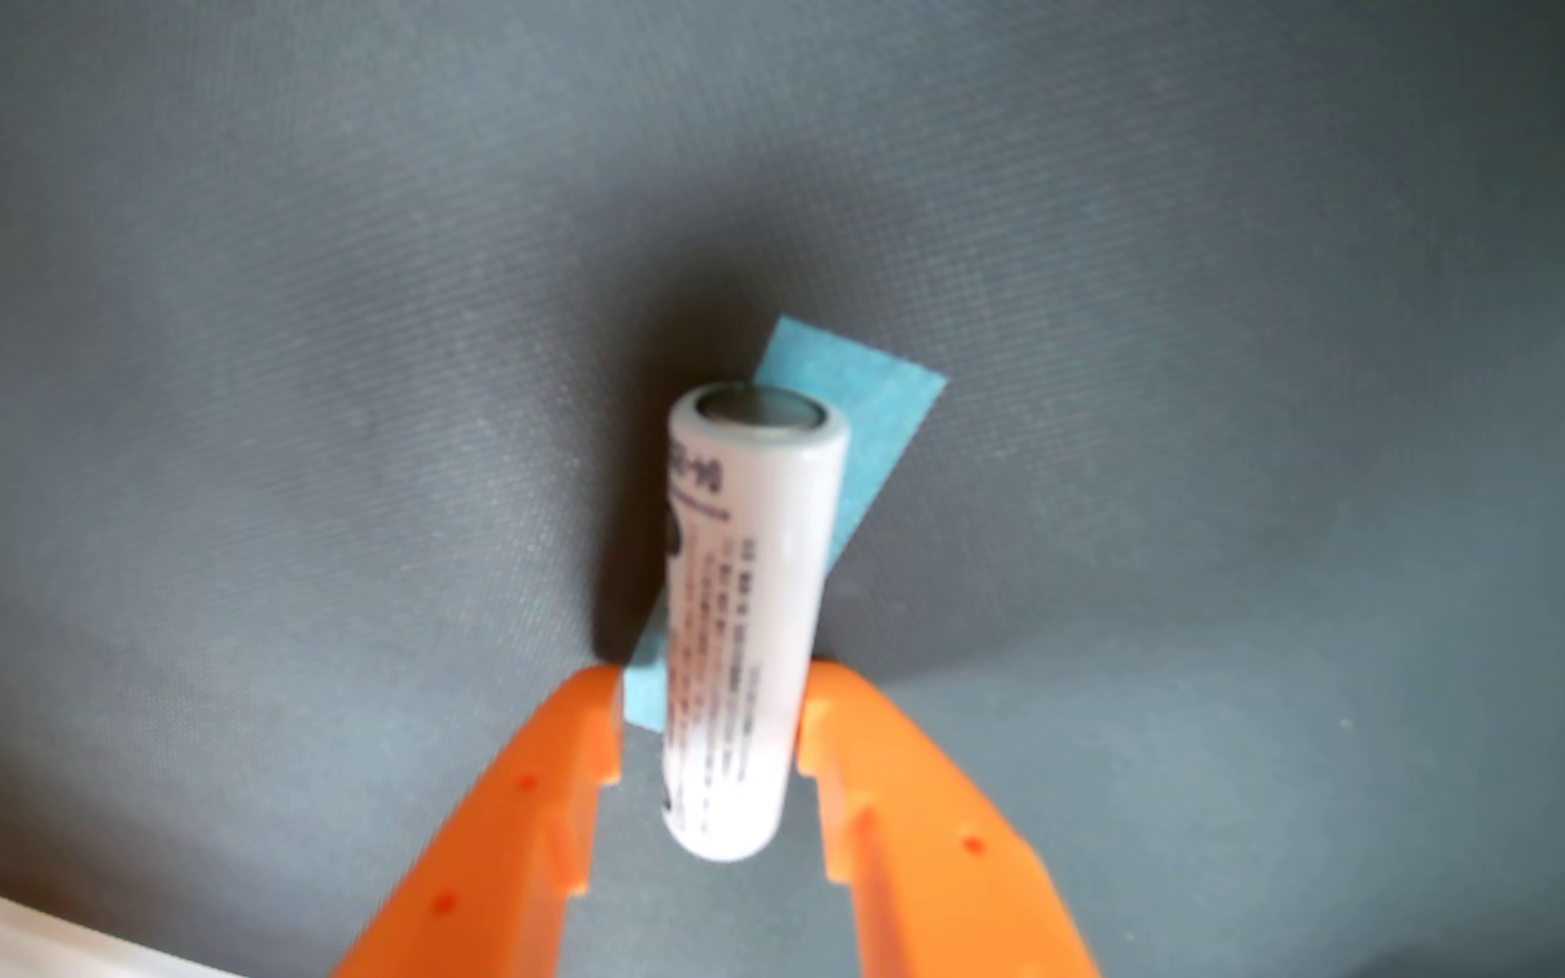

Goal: Insert Battery

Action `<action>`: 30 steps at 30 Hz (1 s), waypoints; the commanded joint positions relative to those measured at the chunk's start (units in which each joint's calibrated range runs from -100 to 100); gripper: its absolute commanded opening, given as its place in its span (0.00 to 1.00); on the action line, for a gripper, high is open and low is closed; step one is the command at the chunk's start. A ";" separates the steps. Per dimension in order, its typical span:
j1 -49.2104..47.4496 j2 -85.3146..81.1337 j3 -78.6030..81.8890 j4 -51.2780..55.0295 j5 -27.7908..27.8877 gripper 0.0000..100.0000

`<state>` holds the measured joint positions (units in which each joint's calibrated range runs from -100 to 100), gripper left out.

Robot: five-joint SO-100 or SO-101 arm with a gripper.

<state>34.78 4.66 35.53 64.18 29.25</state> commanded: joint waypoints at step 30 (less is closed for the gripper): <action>-18.72 -26.46 9.00 3.98 -19.10 0.02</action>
<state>18.72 -17.22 44.76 68.28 14.07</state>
